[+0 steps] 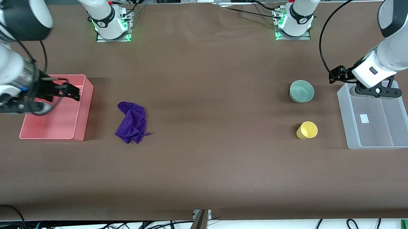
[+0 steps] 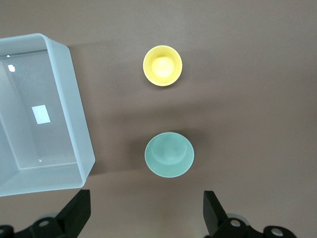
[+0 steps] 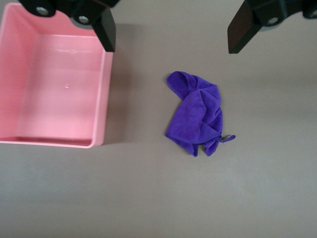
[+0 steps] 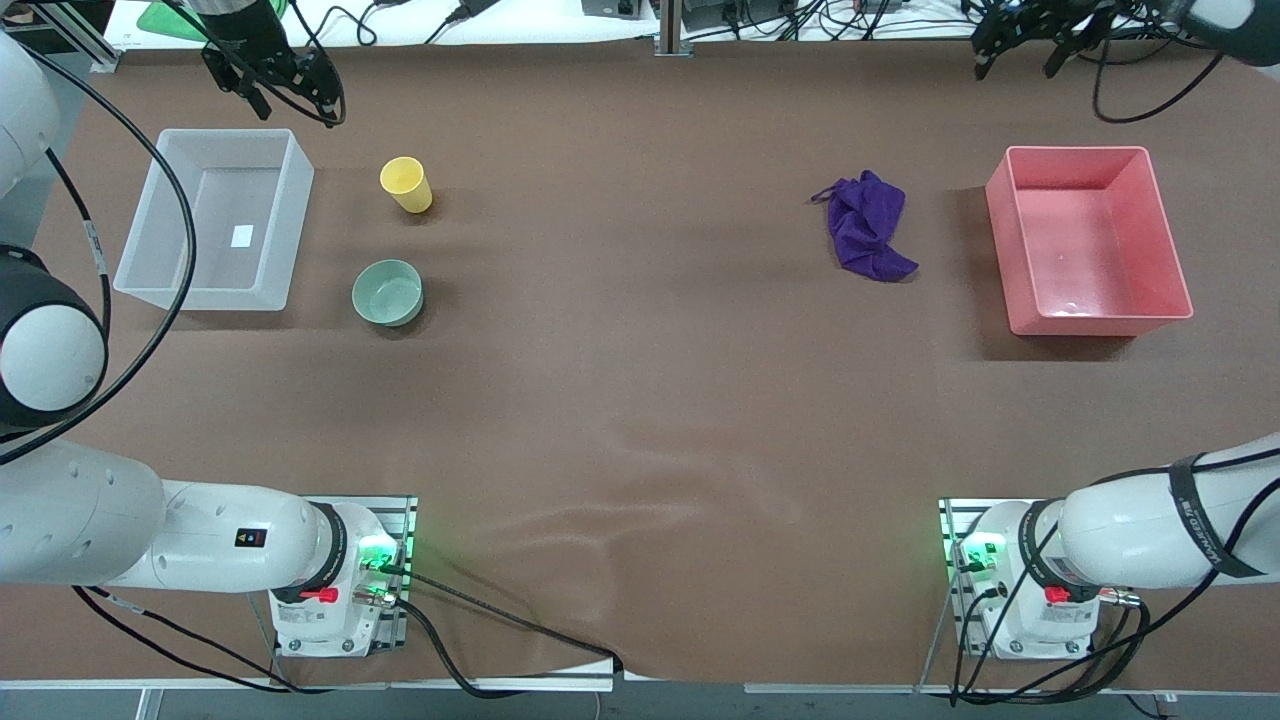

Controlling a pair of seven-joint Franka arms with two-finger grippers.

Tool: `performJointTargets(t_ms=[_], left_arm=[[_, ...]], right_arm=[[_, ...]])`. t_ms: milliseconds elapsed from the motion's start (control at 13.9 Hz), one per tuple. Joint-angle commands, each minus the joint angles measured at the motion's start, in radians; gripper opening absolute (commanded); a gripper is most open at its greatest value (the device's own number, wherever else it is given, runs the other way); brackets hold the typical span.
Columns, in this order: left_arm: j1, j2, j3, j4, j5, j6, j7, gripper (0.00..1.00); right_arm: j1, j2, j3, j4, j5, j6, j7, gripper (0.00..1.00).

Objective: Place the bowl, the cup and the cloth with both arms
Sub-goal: 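Lower the right gripper onto the cloth while the left gripper reaches the green cup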

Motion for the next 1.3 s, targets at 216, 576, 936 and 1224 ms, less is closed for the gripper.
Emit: performJointTargets(t_ms=[216, 576, 936, 1224], left_arm=[[0.024, 0.127, -0.002, -0.101, 0.028, 0.014, 0.16, 1.0], [0.044, 0.204, -0.005, -0.291, 0.124, 0.307, 0.443, 1.0], [0.046, 0.224, -0.006, -0.585, 0.125, 0.76, 0.527, 0.9], [0.043, 0.255, -0.009, -0.586, 0.125, 0.775, 0.528, 0.0]], right_arm=[[0.013, 0.183, 0.033, -0.14, 0.005, 0.262, 0.01, 1.0], [0.074, 0.301, 0.054, -0.273, 0.006, 0.622, 0.012, 1.0], [0.088, 0.372, 0.054, -0.366, 0.008, 0.845, 0.01, 1.0], [0.094, 0.389, 0.054, -0.364, 0.002, 0.839, -0.005, 0.0]])
